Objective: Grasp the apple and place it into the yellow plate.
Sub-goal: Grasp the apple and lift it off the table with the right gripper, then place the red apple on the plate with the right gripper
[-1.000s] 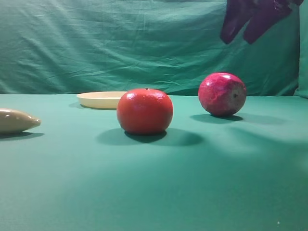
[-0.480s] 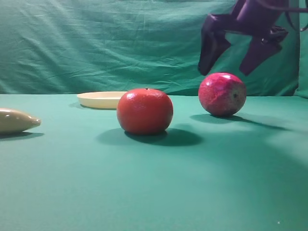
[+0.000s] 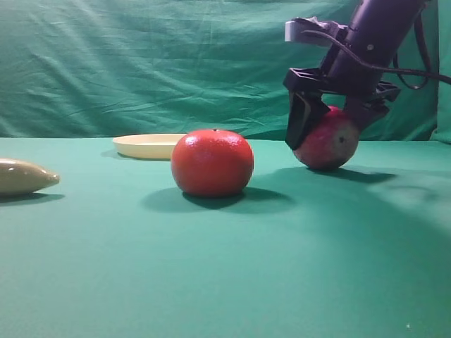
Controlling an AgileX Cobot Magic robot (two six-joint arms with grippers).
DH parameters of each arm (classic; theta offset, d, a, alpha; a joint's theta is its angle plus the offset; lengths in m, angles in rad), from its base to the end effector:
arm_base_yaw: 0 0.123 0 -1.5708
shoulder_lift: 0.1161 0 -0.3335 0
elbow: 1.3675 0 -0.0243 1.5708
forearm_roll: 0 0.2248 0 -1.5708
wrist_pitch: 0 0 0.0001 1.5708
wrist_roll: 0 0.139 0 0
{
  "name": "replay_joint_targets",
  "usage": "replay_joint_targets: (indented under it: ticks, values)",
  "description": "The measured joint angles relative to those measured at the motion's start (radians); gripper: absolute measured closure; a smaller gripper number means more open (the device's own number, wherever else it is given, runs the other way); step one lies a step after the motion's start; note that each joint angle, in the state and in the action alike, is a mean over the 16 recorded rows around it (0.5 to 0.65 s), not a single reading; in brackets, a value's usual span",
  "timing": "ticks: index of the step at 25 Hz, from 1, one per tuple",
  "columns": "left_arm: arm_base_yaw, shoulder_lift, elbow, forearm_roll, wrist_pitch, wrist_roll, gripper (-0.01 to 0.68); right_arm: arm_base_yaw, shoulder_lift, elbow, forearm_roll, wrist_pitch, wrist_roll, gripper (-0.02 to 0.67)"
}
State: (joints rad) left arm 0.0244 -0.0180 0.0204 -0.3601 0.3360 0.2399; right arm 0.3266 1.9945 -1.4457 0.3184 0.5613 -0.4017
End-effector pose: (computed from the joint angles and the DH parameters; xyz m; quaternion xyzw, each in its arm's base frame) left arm 0.0248 -0.0156 0.1672 -0.0132 0.7833 -0.0695 0.6176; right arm 0.4259 0.1687 0.2153 -0.2391 0.9261 0.1074 0.2713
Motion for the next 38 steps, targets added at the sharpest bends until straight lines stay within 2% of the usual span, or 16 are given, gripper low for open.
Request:
replay_joint_targets:
  ticks: [12, 17, 20, 28, 33, 35, 38]
  values:
    - [0.000, 0.000, 0.000, 0.000, 0.000, 0.000, 0.516, 0.116, 0.118, -0.374, 0.080, -0.071, -0.026, 0.143]
    - [0.000, 0.000, 0.000, 0.000, 0.000, 0.000, 0.516, 0.169, 0.207, -0.481, 0.087, -0.130, -0.040, 0.143]
    - [0.000, 0.000, 0.000, 0.000, 0.000, 0.000, 0.516, 0.187, 0.250, -0.516, 0.088, -0.157, -0.050, 0.134]
    - [0.000, 0.000, 0.000, 0.000, 0.000, 0.000, 0.516, 0.202, 0.291, -0.539, 0.088, -0.212, -0.075, 0.059]
    - [0.000, 0.000, 0.000, 0.000, 0.000, 0.000, 0.516, 0.202, 0.281, -0.539, 0.073, -0.194, -0.088, 0.020]
    - [0.000, 0.000, 0.000, 0.000, 0.000, 0.000, 0.516, 0.201, 0.263, -0.539, 0.059, -0.169, -0.090, 0.031]
    - [0.000, 0.000, 0.000, 0.000, 0.000, 0.000, 0.516, 0.196, 0.220, -0.539, 0.038, -0.113, -0.091, 0.103]
